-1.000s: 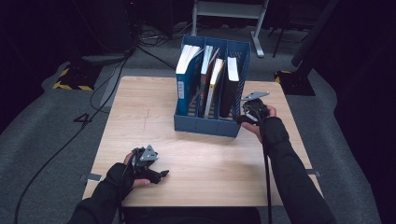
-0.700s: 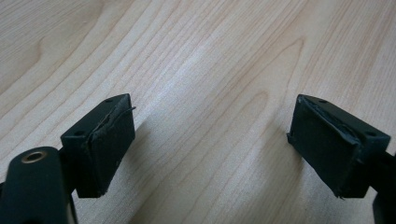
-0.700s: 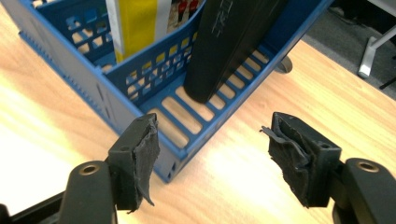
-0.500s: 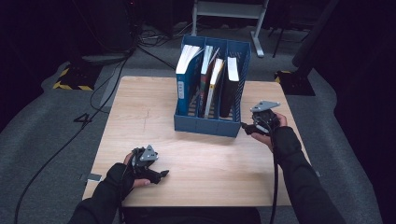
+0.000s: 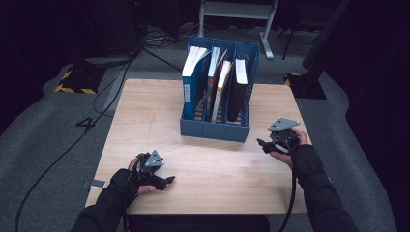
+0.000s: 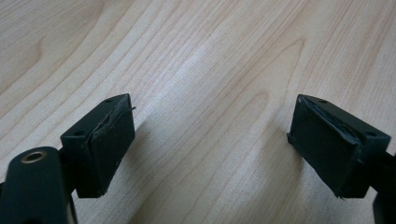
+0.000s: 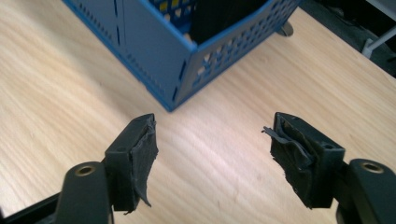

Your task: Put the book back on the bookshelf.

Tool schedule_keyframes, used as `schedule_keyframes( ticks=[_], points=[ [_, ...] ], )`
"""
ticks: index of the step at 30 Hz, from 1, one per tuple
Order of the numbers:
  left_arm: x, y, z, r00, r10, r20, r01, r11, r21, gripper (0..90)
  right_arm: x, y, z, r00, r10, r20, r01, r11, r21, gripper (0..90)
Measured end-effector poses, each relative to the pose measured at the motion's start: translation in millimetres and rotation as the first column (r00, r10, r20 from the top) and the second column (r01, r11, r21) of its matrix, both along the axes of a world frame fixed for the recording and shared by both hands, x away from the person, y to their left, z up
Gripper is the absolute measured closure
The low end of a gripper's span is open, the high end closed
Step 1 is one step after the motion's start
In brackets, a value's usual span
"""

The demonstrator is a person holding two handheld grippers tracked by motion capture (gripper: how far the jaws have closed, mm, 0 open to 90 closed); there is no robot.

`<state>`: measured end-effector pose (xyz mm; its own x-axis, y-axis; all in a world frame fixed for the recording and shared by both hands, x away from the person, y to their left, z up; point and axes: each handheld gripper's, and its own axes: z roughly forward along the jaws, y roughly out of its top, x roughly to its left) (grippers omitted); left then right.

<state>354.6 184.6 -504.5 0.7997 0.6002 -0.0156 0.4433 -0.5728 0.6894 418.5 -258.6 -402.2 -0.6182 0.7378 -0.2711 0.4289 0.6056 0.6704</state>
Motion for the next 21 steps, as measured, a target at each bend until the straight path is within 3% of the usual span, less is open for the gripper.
schedule_keyframes(
  ticks=[6, 9, 15, 21],
  points=[
    [0.0, 0.0, 0.0, 1.0, 0.0, 0.0, 0.0, 1.0, 0.0, 14.6, -14.1, -15.6, -12.6, 1.0, -0.004, -0.002, 0.004, 1.0, 0.002, 31.5],
    [0.0, -0.1, 0.0, 1.0, 0.001, 0.0, -0.001, 1.0, 0.0, 14.5, -18.1, -20.5, -18.5, 1.0, -0.004, -0.002, 0.004, 1.0, 0.025, 31.6],
    [0.0, -0.2, 0.0, 1.0, 0.002, 0.0, -0.002, 1.0, -0.001, 14.6, -18.2, -21.0, -28.2, 0.9998, -0.011, -0.018, 0.011, 1.0, 0.026, 31.6],
    [-0.1, -0.1, 0.0, 1.0, 0.003, 0.0, -0.003, 1.0, -0.001, 14.6, -30.6, -29.5, -37.5, 0.9999, 0.006, -0.01, -0.006, 1.0, 0.01, 30.9]
  ],
)
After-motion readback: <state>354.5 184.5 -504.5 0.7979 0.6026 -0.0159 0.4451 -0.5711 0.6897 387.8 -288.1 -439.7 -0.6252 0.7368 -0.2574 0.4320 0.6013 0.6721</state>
